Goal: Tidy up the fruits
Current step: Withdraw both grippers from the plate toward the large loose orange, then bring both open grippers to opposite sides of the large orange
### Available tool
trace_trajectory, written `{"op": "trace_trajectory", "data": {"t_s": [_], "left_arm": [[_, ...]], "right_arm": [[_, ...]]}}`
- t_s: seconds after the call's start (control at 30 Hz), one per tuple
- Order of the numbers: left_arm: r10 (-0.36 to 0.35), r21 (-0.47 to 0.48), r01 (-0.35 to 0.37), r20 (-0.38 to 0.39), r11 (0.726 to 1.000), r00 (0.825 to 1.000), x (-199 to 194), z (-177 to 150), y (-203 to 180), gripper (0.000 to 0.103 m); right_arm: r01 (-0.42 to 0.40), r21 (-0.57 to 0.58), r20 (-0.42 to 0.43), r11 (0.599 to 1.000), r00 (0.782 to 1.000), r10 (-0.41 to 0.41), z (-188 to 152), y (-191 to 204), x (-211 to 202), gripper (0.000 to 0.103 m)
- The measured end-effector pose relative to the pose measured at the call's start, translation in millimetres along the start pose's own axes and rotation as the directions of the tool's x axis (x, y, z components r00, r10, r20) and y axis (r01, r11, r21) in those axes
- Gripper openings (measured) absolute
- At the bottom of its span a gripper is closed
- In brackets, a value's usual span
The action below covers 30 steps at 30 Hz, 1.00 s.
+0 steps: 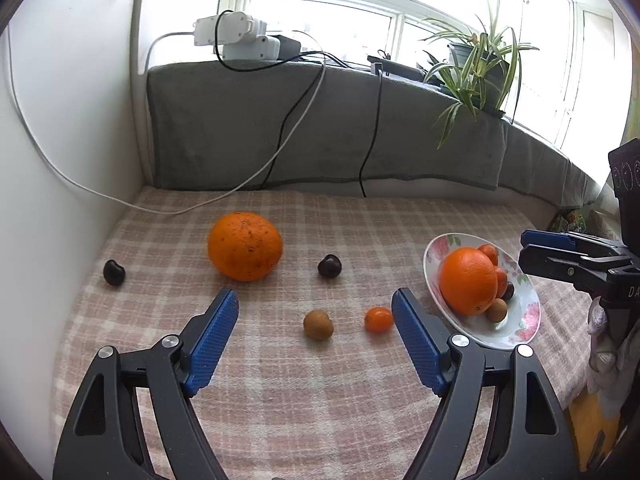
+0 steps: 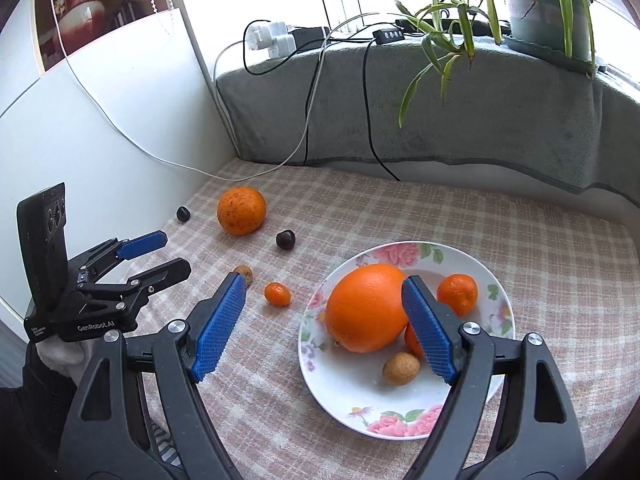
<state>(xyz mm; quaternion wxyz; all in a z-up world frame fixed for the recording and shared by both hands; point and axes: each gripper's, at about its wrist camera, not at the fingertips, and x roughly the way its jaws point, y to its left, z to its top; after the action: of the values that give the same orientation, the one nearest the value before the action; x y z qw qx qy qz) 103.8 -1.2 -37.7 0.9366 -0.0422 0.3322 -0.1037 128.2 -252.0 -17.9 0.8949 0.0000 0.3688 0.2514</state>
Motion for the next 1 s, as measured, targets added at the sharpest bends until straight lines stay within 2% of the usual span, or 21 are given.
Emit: {"op": "trace_trajectory", "data": {"t_s": [0.37, 0.7, 1.0], "left_arm": [[0.008, -0.118, -0.008, 0.002, 0.993, 1.000, 7.8, 11.5, 56.5, 0.079], [-0.005, -0.168, 0.003, -0.016, 0.986, 1.000, 21.7, 11.8, 75.7, 0.079], [-0.001, -0.204, -0.004, -0.024, 0.979, 1.000, 34.2, 10.0, 94.3, 0.079]], "right_arm": [[-0.038, -0.085, -0.041, 0.996, 0.999, 0.035, -1.3, 42.4, 31.7, 0.083], [-0.051, -0.170, -0.053, 0.984, 0.998, 0.043, -2.1, 80.4, 55.8, 0.083], [-0.074, -0.183, -0.085, 0.980, 0.995, 0.059, 6.0, 91.8, 80.0, 0.083]]}}
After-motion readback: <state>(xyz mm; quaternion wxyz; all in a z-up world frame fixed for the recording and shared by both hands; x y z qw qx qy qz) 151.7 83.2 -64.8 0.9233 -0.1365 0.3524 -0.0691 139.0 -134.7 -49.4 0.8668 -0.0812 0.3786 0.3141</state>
